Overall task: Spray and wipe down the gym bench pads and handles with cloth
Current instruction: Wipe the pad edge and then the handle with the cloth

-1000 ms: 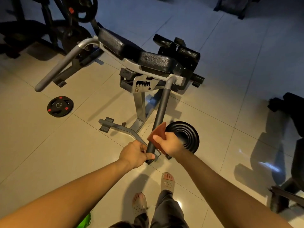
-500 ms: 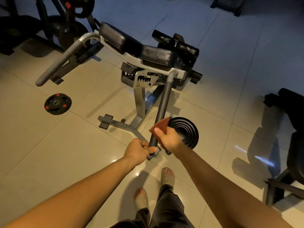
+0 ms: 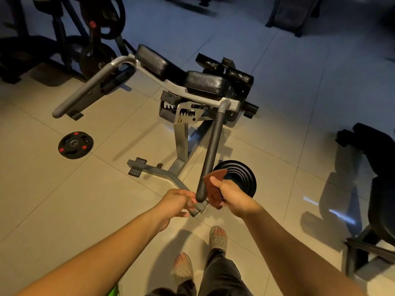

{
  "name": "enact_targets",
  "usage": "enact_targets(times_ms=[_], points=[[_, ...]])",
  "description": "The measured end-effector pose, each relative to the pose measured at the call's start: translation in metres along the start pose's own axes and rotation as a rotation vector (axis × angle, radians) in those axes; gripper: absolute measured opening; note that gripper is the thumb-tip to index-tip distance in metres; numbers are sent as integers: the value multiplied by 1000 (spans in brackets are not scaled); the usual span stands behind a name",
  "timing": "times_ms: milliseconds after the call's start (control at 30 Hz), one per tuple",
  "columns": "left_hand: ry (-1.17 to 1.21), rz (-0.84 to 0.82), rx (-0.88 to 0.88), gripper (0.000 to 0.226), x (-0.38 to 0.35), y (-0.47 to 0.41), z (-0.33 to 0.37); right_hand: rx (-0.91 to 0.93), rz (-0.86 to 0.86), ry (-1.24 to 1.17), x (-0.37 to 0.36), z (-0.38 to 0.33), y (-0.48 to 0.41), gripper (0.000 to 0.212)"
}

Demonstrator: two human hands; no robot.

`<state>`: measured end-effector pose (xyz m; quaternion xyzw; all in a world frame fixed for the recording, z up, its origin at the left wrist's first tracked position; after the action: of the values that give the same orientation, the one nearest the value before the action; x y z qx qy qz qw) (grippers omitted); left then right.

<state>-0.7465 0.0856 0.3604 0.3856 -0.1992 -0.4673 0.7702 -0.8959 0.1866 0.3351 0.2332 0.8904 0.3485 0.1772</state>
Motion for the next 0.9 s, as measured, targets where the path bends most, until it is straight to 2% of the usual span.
enact_targets(times_ms=[67, 200, 333, 400, 467, 567, 633, 767, 900], points=[[25, 18, -3, 31, 2, 1, 5, -55, -48, -97, -17, 9, 3, 43], [0, -11, 21, 28, 4, 2, 8, -42, -32, 190, -32, 20, 22, 40], [18, -23, 38, 34, 3, 5, 9, 18, -28, 394, -33, 6, 26, 7], [27, -32, 38, 33, 2, 7, 10, 13, -10, 479, -29, 6, 24, 7], [23, -38, 38, 33, 3, 8, 10, 11, 5, 457, -26, 10, 25, 10], [3, -46, 39, 32, 3, 10, 10, 17, 17, 338, -28, 16, 23, 26], [-8, -43, 29, 31, 3, 10, 11, 32, 51, 373, -29, 11, 22, 30], [-55, -41, 27, 30, 3, 9, 15, 27, 30, 511, -27, 2, 23, 20], [-160, -41, 13, 24, 6, 11, 27, 12, 42, 422, -13, -3, 36, 11]])
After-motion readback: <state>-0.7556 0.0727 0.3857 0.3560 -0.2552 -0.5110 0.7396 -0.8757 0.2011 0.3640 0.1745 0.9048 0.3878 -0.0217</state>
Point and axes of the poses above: each hand's wrist, its own y-axis away from the middle knuckle, its own x-axis out of the back of the hand, z = x × y, the point moved 9 cm from there along -y, towards the middle knuckle, and after that the axes turned 9 degrees about -z, right-handed, at the moved point
